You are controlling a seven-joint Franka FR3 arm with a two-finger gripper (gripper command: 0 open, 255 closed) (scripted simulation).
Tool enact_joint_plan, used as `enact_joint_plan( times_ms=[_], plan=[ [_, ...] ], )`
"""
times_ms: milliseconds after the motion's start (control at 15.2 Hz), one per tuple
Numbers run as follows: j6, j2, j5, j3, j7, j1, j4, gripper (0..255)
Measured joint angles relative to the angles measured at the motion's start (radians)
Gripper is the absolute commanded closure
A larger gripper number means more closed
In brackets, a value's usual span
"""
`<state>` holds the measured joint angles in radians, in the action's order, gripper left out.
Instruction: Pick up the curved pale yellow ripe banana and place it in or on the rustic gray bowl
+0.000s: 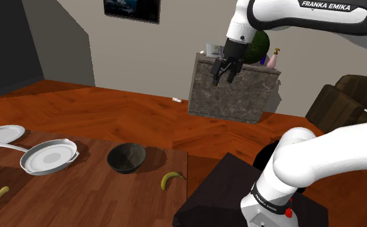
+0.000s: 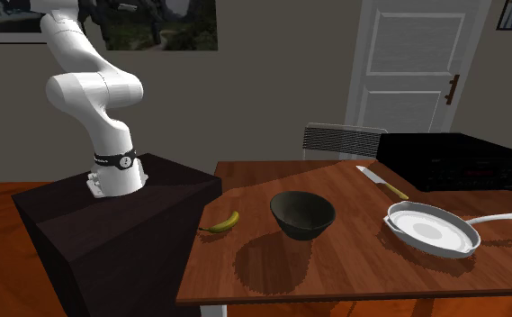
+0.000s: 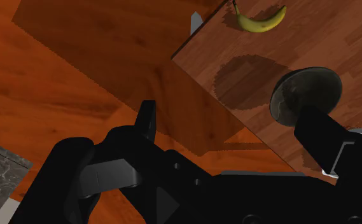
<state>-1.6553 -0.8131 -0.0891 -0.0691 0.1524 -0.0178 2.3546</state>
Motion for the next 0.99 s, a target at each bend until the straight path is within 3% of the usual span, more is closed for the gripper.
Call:
enact_joint_plan(
  times_ms=[198,594,990],
  plan=[
    [-0.027,-0.008,0.009,0.017,0.032,-0.001,0.038,0],
    [-0.184,-0.026,0.049,0.091,0.177,-0.006,0.226,0],
    [-0.366,0.033,0.105,0.191,0.344,0.006,0.361,0]
  ],
)
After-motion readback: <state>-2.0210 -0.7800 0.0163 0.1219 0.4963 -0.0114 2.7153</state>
